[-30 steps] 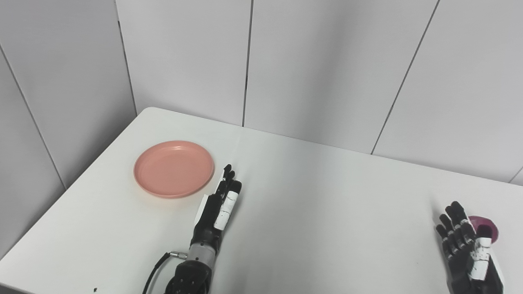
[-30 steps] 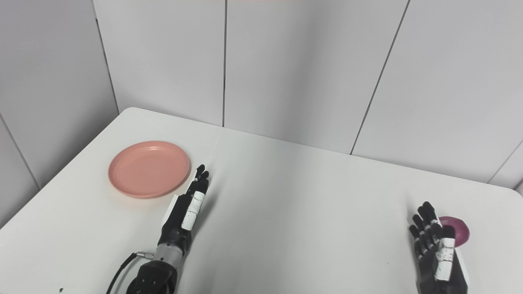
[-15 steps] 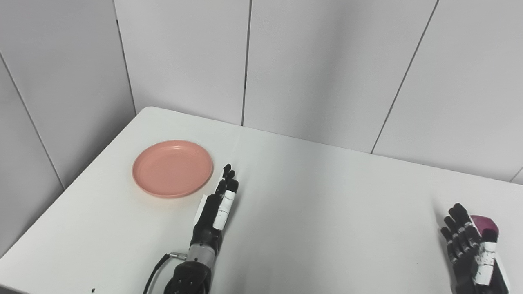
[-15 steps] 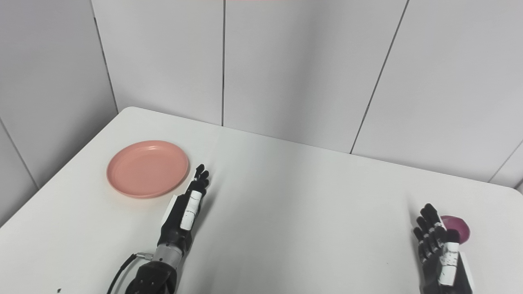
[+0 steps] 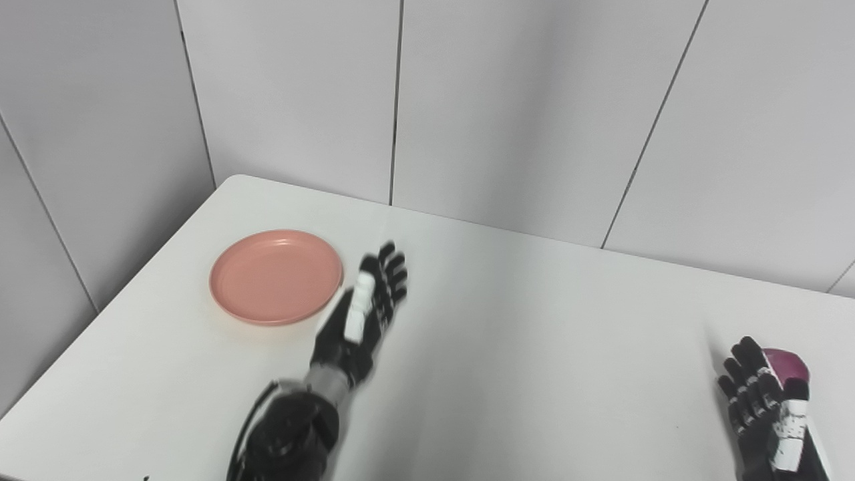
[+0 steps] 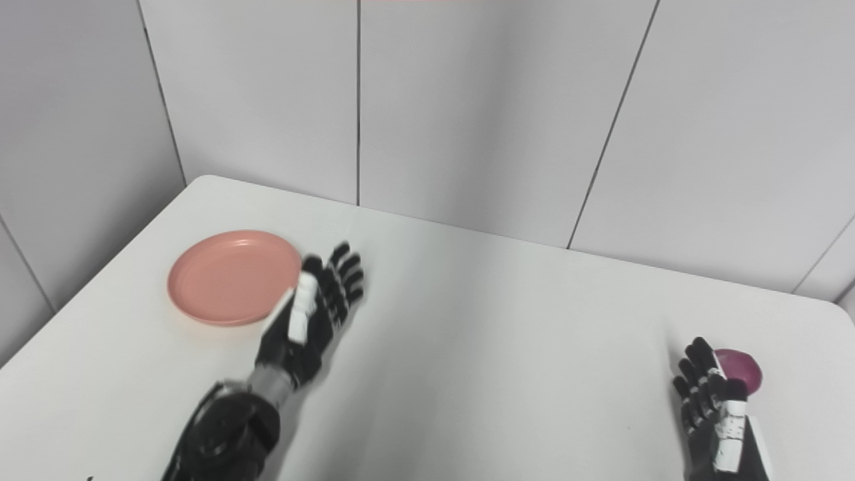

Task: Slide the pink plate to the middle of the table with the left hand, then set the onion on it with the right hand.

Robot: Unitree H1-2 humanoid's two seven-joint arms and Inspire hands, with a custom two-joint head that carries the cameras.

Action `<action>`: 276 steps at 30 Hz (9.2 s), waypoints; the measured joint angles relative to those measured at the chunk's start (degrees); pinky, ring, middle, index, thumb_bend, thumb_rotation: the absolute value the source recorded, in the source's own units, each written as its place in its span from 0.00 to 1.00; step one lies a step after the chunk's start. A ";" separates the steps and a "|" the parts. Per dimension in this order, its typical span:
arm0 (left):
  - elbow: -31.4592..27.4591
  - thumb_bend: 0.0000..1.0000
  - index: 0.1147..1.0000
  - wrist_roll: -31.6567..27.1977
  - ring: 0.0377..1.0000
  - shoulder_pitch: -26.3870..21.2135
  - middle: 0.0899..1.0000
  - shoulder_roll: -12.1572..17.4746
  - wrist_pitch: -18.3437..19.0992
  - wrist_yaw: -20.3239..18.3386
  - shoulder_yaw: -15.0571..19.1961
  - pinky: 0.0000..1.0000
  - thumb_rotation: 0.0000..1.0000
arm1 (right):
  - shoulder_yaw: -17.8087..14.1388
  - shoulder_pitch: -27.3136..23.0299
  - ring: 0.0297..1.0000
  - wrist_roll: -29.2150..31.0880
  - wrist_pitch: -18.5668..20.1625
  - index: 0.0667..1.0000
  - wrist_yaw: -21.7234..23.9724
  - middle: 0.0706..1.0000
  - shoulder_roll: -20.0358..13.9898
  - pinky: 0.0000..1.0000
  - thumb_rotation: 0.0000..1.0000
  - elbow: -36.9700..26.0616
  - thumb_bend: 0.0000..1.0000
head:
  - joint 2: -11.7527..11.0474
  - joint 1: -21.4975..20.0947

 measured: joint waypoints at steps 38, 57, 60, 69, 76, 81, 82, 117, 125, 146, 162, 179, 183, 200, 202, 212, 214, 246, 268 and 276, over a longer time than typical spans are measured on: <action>38.39 0.98 0.85 2.15 0.85 -20.17 0.86 24.17 -18.82 -3.39 15.93 0.88 0.89 | 0.07 -0.26 0.99 -0.56 -0.09 0.97 0.33 0.98 -0.04 1.00 1.00 0.96 0.97 | -3.87 2.64; 54.25 0.89 0.80 3.02 0.78 -23.57 0.77 29.04 -28.56 -0.35 18.05 0.74 0.85 | 0.03 -0.14 0.97 -0.07 -0.05 0.94 0.78 0.95 -0.16 1.00 0.99 0.88 0.99 | -2.82 2.73; 56.01 0.91 0.80 2.31 0.77 -23.69 0.75 29.04 -29.43 -0.37 18.57 0.74 0.83 | -0.04 -0.14 0.96 0.25 -0.05 0.93 0.81 0.94 -0.20 1.00 0.98 0.91 1.00 | -2.37 2.46; 59.41 0.91 0.80 1.90 0.78 -23.77 0.77 29.00 -30.24 -0.37 18.41 0.73 0.85 | -0.22 0.00 0.94 0.30 0.00 0.92 0.58 0.92 -0.25 0.99 0.97 0.59 0.98 | -1.58 2.37; 66.89 0.93 0.75 1.75 0.75 -23.75 0.74 28.91 -32.56 -1.86 18.33 0.70 0.79 | -0.32 0.13 0.97 0.32 -0.01 0.93 0.31 0.94 -0.14 1.00 0.99 0.32 0.95 | -1.67 1.67; 69.97 0.97 0.73 1.75 0.74 -23.79 0.73 28.82 -34.17 -3.15 18.22 0.68 0.77 | -0.40 0.19 0.97 0.32 0.00 0.94 0.26 0.94 -0.07 1.00 1.00 0.20 0.93 | -1.41 1.76; 70.59 0.97 0.73 1.75 0.75 -23.86 0.73 28.82 -34.25 -3.36 18.10 0.68 0.77 | -0.40 0.19 0.97 0.32 0.00 0.94 0.23 0.94 -0.03 1.00 1.00 0.15 0.93 | -1.41 1.67; 64.02 0.90 0.79 3.41 0.75 -21.70 0.75 24.00 -31.40 -2.38 11.49 0.71 0.80 | -0.21 4.28 1.00 0.29 3.58 0.98 -2.01 0.98 2.15 1.00 1.00 -6.62 0.78 | 1.67 1.32; 57.75 0.89 0.82 3.55 0.76 -19.93 0.79 21.87 -26.72 -2.09 10.87 0.70 0.83 | -0.20 4.38 1.00 0.29 3.84 0.99 -2.45 0.98 2.65 1.00 1.00 -7.12 0.76 | 1.84 1.41; 43.87 0.83 0.81 1.71 0.76 -16.49 0.78 17.69 -14.01 -4.95 9.36 0.70 0.85 | -0.11 4.46 1.00 0.28 3.91 0.98 -2.57 0.98 2.93 1.00 1.00 -7.41 0.75 | 2.46 0.70; 30.45 0.82 0.84 1.26 0.78 -12.10 0.79 10.68 -4.51 -6.78 6.13 0.73 0.85 | 1.02 5.00 1.00 -0.29 4.33 0.97 -3.29 0.98 3.43 1.00 1.00 -8.80 0.78 | 3.60 -0.53; 27.97 0.82 0.82 2.32 0.76 -9.81 0.79 2.71 -5.40 -6.53 2.40 0.72 0.84 | 1.36 3.73 1.00 -1.41 4.21 0.96 -2.24 0.96 3.41 1.00 1.00 -6.95 0.86 | 5.18 -3.25; 27.88 0.80 0.83 2.76 0.77 -8.96 0.79 1.30 -6.67 -6.62 1.51 0.72 0.86 | 1.39 3.39 1.00 -2.06 3.66 0.94 -2.23 0.96 3.57 1.00 1.00 -6.49 0.91 | 5.89 -5.79; 28.24 0.75 0.86 4.53 0.81 -8.19 0.83 -1.07 -8.15 -5.80 -0.66 0.79 0.88 | 2.05 1.77 0.95 -6.23 3.34 0.90 -5.54 0.91 6.73 1.00 1.00 -5.84 0.96 | 8.17 -19.23; 28.16 0.76 0.86 4.54 0.81 -8.15 0.83 -0.83 -7.97 -5.82 -0.91 0.79 0.88 | 2.60 1.54 0.95 -6.91 3.35 0.91 -6.14 0.91 7.34 1.00 1.00 -5.85 0.97 | 8.17 -20.56; 28.76 0.78 0.86 4.34 0.80 -8.21 0.83 0.18 -7.86 -7.54 -1.05 0.77 0.84 | 4.69 0.15 0.91 -10.09 3.25 0.88 -9.41 0.88 10.78 0.99 0.96 -5.36 0.97 | 8.17 -26.72; 29.01 0.78 0.86 4.34 0.80 -8.29 0.83 0.42 -7.87 -8.09 -1.12 0.78 0.84 | 5.13 -0.20 0.93 -10.36 3.23 0.90 -9.71 0.90 11.72 1.00 0.98 -5.15 0.96 | 8.08 -27.60; 35.89 0.76 0.85 4.42 0.80 -12.89 0.83 0.72 -10.40 -8.87 -0.30 0.79 0.84 | 12.86 -7.94 0.76 -31.22 21.33 0.80 -3.06 0.80 -5.62 0.66 0.51 -24.19 0.96 | 3.87 -30.76; 36.10 0.72 0.84 4.42 0.81 -13.13 0.84 0.72 -10.43 -8.22 -0.24 0.76 0.83 | 25.92 -24.96 0.80 -57.03 22.25 0.80 17.82 0.85 -31.15 0.61 0.32 -22.21 1.00 | 3.69 -31.20; 36.58 0.74 0.84 4.42 0.80 -13.41 0.83 0.74 -10.64 -8.26 -0.50 0.77 0.83 | 26.69 -29.88 0.81 -60.91 21.01 0.79 23.34 0.83 -34.33 0.62 0.29 -15.73 1.00 | 3.78 -31.03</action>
